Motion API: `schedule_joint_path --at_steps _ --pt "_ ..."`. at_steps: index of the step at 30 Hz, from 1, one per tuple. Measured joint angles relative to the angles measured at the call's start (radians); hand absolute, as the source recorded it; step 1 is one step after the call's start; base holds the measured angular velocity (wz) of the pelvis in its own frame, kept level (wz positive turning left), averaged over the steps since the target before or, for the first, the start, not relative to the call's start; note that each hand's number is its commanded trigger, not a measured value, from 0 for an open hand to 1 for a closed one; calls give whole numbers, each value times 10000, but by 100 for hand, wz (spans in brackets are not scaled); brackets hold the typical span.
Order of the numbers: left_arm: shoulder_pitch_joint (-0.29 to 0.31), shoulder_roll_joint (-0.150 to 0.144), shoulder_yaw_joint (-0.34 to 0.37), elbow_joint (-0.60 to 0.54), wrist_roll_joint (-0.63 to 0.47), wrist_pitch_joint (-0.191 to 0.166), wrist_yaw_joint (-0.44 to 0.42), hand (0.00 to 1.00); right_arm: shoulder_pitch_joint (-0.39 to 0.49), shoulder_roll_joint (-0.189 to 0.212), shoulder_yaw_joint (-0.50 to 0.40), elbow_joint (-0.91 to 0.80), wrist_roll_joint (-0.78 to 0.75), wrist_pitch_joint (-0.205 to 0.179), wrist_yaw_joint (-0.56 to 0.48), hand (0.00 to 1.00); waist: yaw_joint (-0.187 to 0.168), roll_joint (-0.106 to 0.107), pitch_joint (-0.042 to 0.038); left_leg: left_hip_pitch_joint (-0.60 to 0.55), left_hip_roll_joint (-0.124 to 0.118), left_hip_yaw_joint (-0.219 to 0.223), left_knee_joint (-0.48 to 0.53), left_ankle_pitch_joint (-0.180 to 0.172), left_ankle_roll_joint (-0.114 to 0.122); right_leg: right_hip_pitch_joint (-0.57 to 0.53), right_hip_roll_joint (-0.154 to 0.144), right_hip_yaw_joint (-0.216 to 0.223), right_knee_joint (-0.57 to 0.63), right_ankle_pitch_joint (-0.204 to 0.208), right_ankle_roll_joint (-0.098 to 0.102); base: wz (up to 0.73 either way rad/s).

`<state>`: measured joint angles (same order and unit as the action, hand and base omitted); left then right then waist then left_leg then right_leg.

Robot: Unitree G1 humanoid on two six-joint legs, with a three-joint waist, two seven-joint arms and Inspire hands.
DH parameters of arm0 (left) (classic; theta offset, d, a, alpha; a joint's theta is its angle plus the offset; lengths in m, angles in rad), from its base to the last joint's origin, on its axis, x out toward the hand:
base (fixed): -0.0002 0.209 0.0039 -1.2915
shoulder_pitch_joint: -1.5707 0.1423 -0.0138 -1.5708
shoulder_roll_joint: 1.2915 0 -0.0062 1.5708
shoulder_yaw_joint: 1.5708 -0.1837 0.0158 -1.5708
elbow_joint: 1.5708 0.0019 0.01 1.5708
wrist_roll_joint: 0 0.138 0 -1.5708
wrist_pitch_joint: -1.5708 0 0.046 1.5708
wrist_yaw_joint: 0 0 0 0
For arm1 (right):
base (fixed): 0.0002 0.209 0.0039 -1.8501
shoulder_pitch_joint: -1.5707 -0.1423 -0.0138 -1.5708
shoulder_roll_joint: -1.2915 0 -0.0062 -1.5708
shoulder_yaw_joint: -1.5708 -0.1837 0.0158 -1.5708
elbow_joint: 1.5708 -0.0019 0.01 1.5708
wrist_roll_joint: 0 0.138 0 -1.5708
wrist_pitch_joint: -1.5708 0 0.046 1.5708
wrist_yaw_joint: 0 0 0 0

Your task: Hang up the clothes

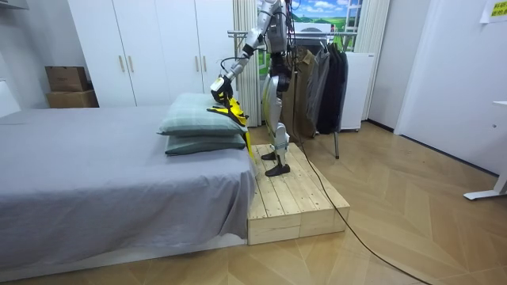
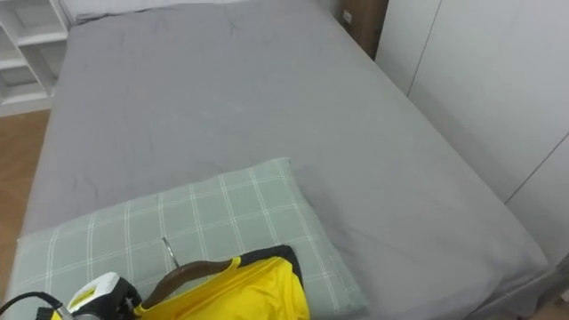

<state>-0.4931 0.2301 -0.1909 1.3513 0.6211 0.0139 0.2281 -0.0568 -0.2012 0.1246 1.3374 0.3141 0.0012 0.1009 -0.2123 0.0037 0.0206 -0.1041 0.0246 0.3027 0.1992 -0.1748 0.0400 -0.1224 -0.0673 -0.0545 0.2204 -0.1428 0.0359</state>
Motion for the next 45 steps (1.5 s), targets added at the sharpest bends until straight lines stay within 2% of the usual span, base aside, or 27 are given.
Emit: schedule_joint_path --at_steps 4,8,14,18,22,23,29,31,36,37,41,45 --pt "63 1 126 -4 -3 -163 2 100 2 0 -16 -1 -86 -5 0 0 24 -11 -33 -10 0 -1 -22 3 -3 -37 3 -1 3 0 0 0" --pt "78 -88 324 -4 -176 -208 42 100 -3 41 -4 2 -88 -24 -1 0 43 -57 -115 -7 0 -5 -10 8 -6 -14 3 -27 -3 0 0 0" --pt "134 -140 305 -30 -1349 -464 41 100 30 65 15 -27 -89 -227 11 0 98 -77 -128 142 -2 -6 -4 9 -5 153 -7 -35 -21 0 0 0" --pt "136 -138 318 -277 -1853 -487 -3 100 49 66 9 -38 -87 -248 58 0 146 -70 -133 157 -2 -34 -13 29 -3 187 -3 -37 -39 2 1 1" --pt "204 -145 318 -1032 -1979 -511 -17 100 181 66 4 -43 -93 -269 47 0 267 -55 -142 297 -7 -108 -56 56 -4 514 16 -120 -346 99 7 6" --pt "324 -149 317 -1283 -1979 -514 -17 100 209 66 4 -43 -93 -280 38 0 262 -32 -164 367 -14 -126 -90 56 -4 582 15 -136 -363 105 8 6" --pt "875 -167 313 -2772 -1979 -510 -33 100 215 89 -2 -55 -60 -299 -163 0 321 39 -182 420 -21 -402 -84 67 -20 794 2 -427 -407 105 8 13" --pt "1078 -168 324 -3255 -1979 -510 -35 100 228 87 -18 -55 -60 -300 -164 0 362 113 -231 494 -26 -505 -85 67 -21 974 3 -545 -524 109 2 15" --pt "1664 -193 322 -4739 -2009 -514 -53 100 329 90 -111 -50 -99 -297 -131 0 552 212 -263 818 -31 -656 -126 74 -44 1420 17 -714 -701 111 0 9" --pt "1870 -204 321 -5060 -2184 -508 -65 100 349 98 -108 -88 -138 -289 -127 0 558 250 -290 839 -31 -687 -127 74 -45 1452 17 -746 -687 110 0 8" --pt "2470 -207 321 -6145 -2392 -406 -340 100 390 93 -117 -94 -290 -193 -134 0 572 251 -286 946 -36 -747 -118 77 -52 1603 19 -793 -690 110 0 5" --pt "2561 -203 318 -6724 -2681 -364 -396 100 389 94 -114 -94 -359 -189 -172 0 599 251 -281 955 -42 -746 -107 80 -54 1624 18 -775 -688 116 -8 0"
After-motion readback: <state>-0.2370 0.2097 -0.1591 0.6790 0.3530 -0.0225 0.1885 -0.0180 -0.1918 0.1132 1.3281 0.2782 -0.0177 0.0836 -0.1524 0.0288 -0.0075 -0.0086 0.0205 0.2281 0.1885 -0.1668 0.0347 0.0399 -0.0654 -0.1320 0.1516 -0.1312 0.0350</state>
